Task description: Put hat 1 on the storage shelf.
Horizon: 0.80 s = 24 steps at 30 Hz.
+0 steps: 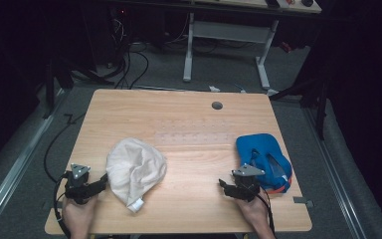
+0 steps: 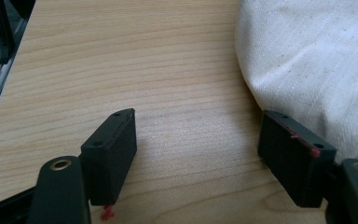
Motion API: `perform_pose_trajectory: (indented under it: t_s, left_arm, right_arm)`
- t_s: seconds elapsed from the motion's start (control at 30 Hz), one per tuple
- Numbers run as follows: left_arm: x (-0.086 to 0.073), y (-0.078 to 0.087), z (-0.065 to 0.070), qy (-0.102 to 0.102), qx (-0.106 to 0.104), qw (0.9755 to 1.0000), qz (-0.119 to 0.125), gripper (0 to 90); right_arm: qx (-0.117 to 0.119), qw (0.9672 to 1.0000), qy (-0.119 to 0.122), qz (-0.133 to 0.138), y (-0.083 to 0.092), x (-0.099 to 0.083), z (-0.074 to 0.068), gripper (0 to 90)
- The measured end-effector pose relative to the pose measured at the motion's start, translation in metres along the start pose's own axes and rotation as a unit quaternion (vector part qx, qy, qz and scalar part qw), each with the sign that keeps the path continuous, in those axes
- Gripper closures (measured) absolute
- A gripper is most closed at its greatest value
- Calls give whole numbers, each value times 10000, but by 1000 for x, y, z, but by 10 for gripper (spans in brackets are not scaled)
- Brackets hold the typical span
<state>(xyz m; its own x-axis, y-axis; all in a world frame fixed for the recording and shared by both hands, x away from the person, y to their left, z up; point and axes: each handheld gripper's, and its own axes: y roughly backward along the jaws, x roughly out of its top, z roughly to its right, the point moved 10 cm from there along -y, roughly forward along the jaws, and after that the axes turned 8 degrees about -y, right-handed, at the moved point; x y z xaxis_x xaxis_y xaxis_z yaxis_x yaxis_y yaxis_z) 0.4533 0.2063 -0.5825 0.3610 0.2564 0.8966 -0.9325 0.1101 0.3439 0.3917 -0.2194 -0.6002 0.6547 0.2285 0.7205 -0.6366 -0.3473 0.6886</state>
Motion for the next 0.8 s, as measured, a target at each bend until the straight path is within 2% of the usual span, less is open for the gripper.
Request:
perform_pose_trajectory:
  t_s: [0.6, 0.67, 0.7, 0.8]
  left_arm:
    - [1, -1, -1, 37, 99, 9999, 52, 306]
    - [2, -1, -1, 142, 85, 9999, 36, 306]
    - [4, -1, 0, 303, 25, 9995, 39, 294]
    - [7, 1, 2, 413, -13, 9991, 92, 286]
  right_arm:
    - [1, 10000, 0, 4, 0, 0, 0, 357]
    - [2, 10000, 1, 4, 0, 0, 0, 356]
    - [3, 10000, 0, 4, 0, 0, 0, 357]
    - [2, 10000, 0, 3, 0, 0, 0, 356]
